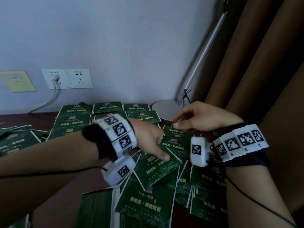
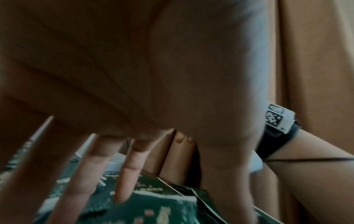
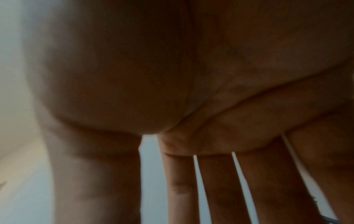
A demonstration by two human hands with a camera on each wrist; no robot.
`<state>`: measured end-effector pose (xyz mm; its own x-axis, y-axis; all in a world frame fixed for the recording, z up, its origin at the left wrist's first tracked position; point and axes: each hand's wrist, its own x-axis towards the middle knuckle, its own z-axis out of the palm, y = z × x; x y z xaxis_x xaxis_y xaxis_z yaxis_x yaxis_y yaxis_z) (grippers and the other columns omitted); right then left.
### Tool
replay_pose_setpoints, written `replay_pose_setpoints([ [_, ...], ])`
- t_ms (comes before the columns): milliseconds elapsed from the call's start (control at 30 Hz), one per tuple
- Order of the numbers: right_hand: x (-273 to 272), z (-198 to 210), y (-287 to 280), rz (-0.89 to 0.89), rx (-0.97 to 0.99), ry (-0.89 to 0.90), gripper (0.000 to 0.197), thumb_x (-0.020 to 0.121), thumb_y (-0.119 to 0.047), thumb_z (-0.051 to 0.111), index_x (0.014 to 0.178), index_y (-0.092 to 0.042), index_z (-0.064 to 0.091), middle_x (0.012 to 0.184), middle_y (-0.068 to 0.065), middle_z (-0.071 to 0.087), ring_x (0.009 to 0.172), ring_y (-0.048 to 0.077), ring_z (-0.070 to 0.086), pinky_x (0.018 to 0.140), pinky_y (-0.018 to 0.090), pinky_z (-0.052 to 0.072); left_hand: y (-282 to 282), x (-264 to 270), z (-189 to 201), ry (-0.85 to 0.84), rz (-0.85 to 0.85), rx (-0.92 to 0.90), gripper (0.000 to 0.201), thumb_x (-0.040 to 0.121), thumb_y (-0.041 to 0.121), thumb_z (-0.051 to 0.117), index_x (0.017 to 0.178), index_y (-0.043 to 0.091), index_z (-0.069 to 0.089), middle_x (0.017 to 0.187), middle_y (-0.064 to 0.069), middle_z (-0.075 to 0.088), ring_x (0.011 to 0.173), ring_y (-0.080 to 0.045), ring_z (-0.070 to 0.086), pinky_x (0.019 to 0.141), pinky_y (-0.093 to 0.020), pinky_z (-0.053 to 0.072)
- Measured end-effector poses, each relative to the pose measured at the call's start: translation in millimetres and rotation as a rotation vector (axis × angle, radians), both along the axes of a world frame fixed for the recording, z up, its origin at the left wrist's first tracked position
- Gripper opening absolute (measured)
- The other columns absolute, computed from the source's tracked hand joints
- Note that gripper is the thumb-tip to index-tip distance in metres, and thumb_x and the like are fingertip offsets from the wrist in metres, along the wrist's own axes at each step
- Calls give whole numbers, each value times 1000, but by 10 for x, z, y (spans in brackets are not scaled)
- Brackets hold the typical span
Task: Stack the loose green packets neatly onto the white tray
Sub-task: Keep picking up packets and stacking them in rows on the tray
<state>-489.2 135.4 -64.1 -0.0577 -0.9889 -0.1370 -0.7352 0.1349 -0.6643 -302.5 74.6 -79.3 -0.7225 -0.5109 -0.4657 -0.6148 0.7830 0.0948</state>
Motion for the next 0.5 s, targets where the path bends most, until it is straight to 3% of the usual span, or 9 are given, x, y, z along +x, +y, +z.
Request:
replay_pose_setpoints([
  [33, 43, 14, 80, -3, -26, 3, 19, 82, -31, 79, 98, -23, 74, 86, 0, 76, 80, 16, 75, 78, 39, 60, 112, 85, -33, -57, 14, 47, 68, 79, 72, 60, 128, 25, 49, 102, 9, 56, 87, -11, 53, 66, -28, 42],
  [100, 145, -34, 289, -48, -94, -51, 19, 81, -29, 79, 97, -21, 74, 84, 1, 76, 78, 16, 74, 71, 34, 57, 289, 225, -148, -148, -20, 50, 76, 79, 71, 62, 136, 25, 43, 117, 5, 56, 91, -12, 49, 66, -26, 38],
  [167, 235, -162, 544, -116, -158, -106, 16, 80, -29, 80, 92, -20, 75, 80, 0, 75, 76, 16, 72, 69, 33, 57, 364, 326, -269, -125, -61, -17, 84, 79, 67, 66, 142, 21, 36, 129, 2, 51, 96, -13, 44, 71, -28, 38],
  [300, 159, -386, 991, -366, -172, -83, 16, 76, -35, 83, 85, -24, 75, 81, 0, 73, 75, 21, 70, 70, 42, 60, 373, 442, -378, -9, -40, -38, 72, 83, 56, 69, 135, 18, 37, 111, 4, 46, 95, -15, 47, 71, -30, 40],
  [400, -45, -511, 1174, -509, -43, 90, 26, 74, -41, 83, 92, -26, 71, 94, -6, 70, 85, 10, 66, 75, 31, 57, 323, 514, -387, 9, -10, -11, 57, 84, 54, 68, 126, 26, 43, 109, 6, 50, 94, -14, 52, 74, -31, 46],
  [500, -175, -613, 1249, -605, 39, 151, 41, 69, -43, 87, 101, -25, 67, 104, -7, 61, 97, 11, 59, 79, 29, 49, 263, 539, -413, 50, 2, -11, 47, 80, 55, 69, 116, 33, 47, 108, 8, 54, 93, -12, 54, 82, -33, 51],
])
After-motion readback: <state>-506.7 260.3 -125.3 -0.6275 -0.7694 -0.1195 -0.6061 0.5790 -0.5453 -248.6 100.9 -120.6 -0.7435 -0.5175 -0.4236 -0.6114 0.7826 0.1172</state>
